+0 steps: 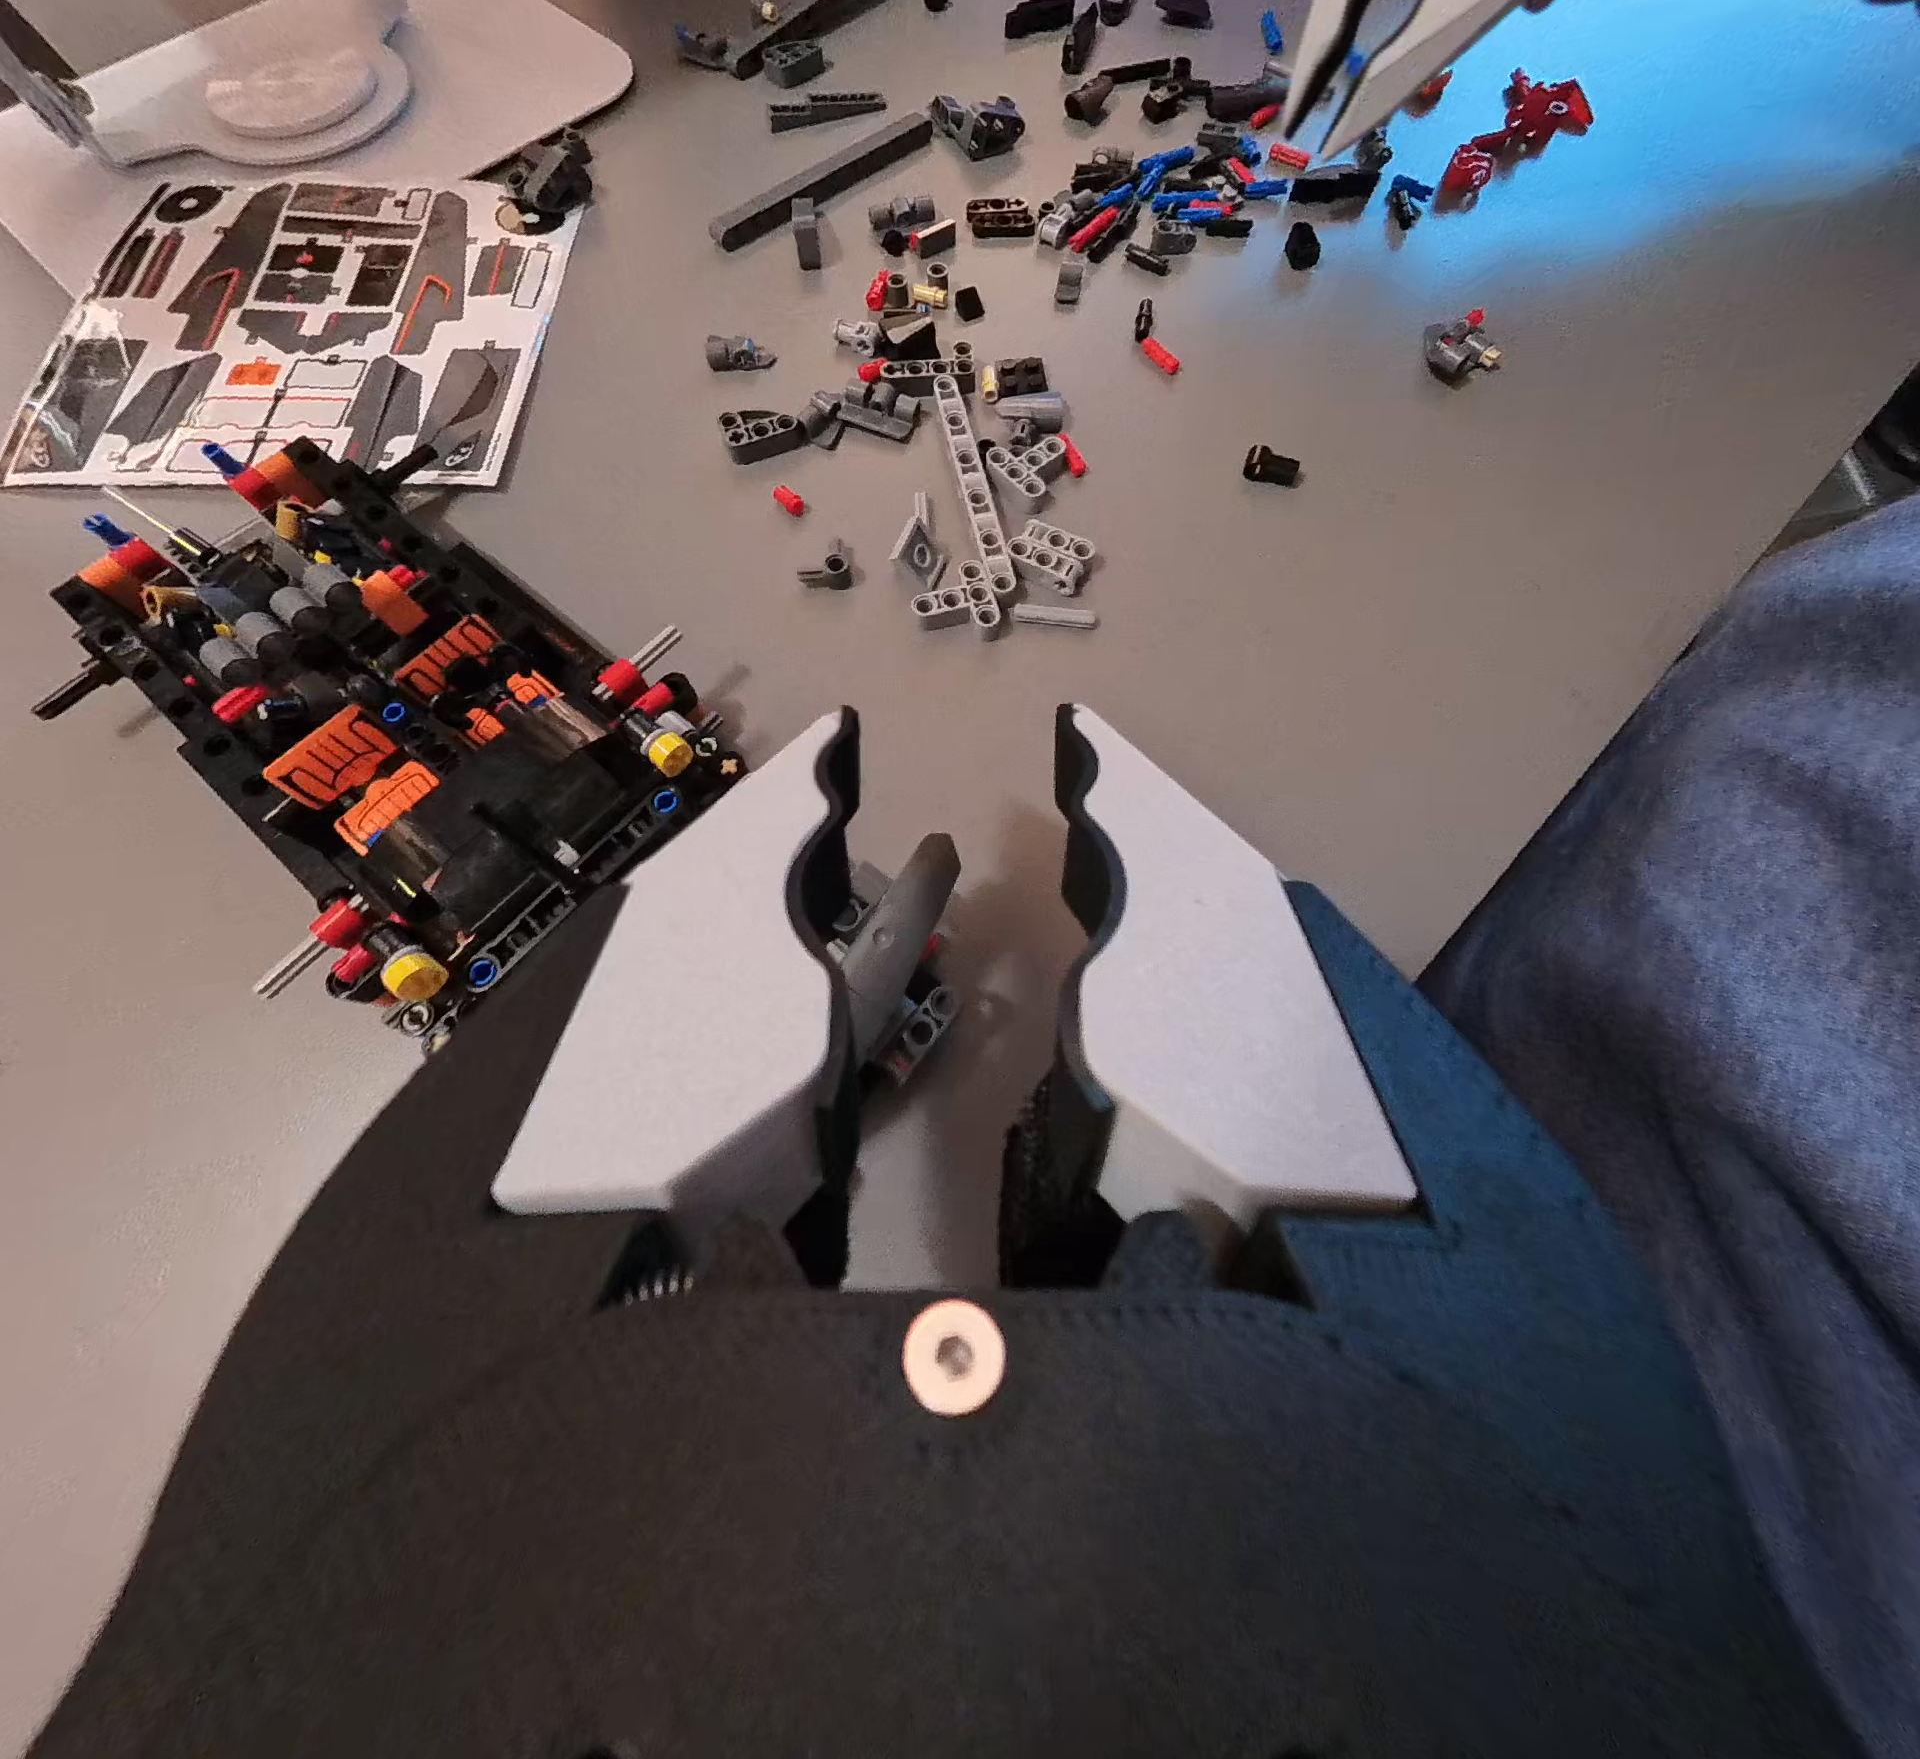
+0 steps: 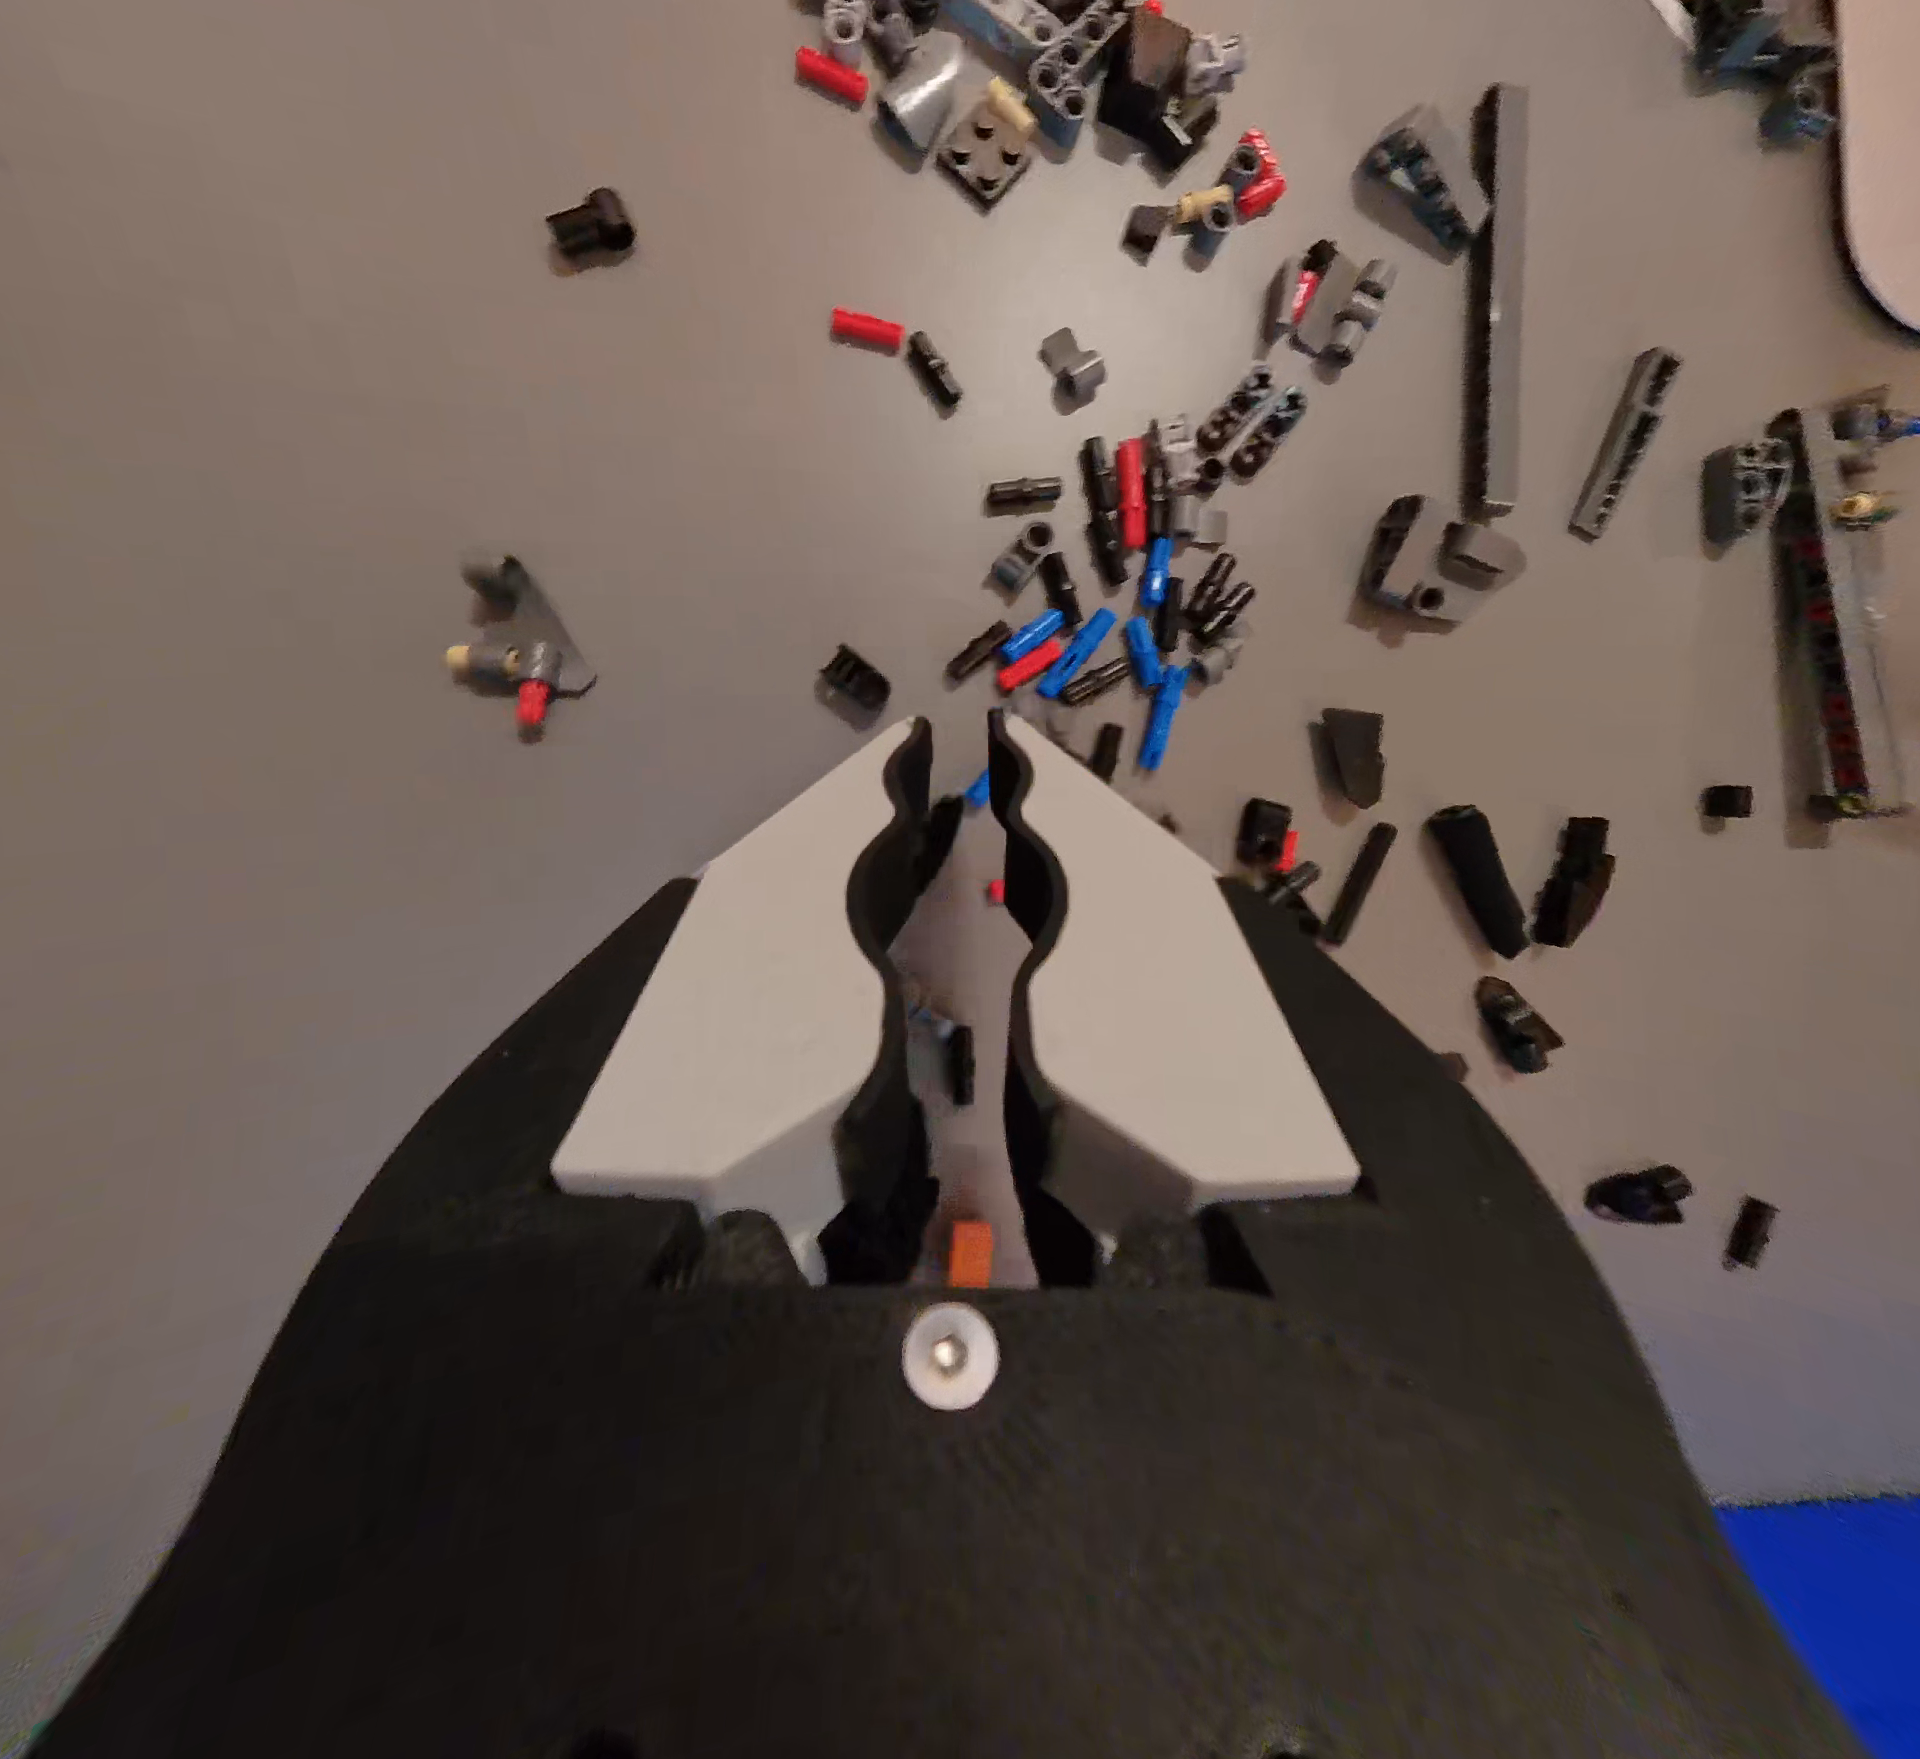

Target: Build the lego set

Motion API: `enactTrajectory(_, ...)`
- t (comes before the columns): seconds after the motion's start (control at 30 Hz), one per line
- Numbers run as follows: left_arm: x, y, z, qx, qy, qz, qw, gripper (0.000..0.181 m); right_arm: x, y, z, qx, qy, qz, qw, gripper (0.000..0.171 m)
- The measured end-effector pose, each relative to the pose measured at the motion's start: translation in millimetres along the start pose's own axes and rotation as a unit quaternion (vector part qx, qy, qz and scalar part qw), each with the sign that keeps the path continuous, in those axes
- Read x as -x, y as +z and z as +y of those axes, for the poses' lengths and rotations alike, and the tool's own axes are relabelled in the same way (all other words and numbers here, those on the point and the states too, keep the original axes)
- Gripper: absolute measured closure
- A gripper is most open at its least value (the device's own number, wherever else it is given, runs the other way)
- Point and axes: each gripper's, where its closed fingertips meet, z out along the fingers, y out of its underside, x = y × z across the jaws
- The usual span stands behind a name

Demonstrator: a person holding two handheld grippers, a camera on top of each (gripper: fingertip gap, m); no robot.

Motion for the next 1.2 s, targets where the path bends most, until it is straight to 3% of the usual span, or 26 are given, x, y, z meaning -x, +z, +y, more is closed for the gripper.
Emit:
enactTrajectory(0.3,-2,1,-1,0.003,0.005,-0.001,1.0,0.146,12,-9,24,0.041,-0.015,-0.014,0.999,0.16)
enactTrajectory(0.5,-6,6,-2,0.007,0.008,0.005,1.0,0.146,10,-8,18,0.033,-0.023,-0.002,0.999,0.163)
enactTrajectory(0.87,2,3,-1,0.006,0.003,-0.005,1.0,0.145,-38,-10,22,0.034,0.023,0.064,0.997,0.145)
enactTrajectory(1.2,25,-3,-7,0.009,0.017,-0.035,0.999,0.144,-61,1,-1,0.028,-0.005,0.049,0.998,0.146)
